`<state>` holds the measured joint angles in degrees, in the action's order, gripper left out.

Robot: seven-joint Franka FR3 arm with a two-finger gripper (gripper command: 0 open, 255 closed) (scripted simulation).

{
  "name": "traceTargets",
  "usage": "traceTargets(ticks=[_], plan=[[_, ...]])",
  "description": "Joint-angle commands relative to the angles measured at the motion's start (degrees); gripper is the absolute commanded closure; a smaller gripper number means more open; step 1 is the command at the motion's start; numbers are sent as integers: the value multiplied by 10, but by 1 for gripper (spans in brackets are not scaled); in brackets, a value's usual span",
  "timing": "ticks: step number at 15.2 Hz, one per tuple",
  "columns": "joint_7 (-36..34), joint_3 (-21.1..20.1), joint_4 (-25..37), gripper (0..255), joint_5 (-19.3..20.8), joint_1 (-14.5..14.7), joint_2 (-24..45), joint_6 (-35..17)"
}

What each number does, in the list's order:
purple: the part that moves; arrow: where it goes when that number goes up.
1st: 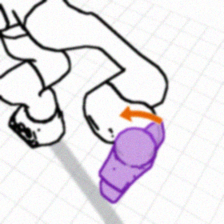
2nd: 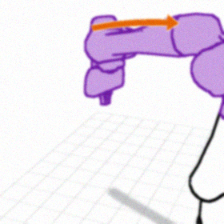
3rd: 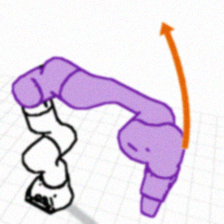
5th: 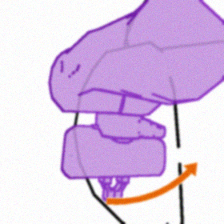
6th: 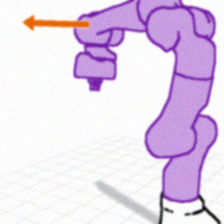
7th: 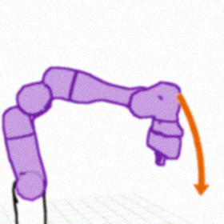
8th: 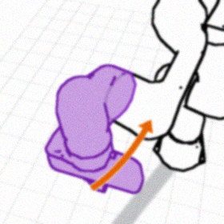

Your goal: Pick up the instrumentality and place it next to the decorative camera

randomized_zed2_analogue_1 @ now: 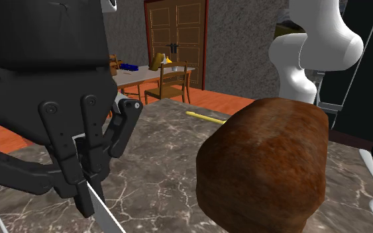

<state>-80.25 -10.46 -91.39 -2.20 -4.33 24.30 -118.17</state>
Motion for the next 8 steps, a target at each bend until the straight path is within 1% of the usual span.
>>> traceTargets(ticks=[1,8], plan=[[-1,0,11,255,0,0,-3,15],[-4,-1,48,255,-1,0,-15,63]])
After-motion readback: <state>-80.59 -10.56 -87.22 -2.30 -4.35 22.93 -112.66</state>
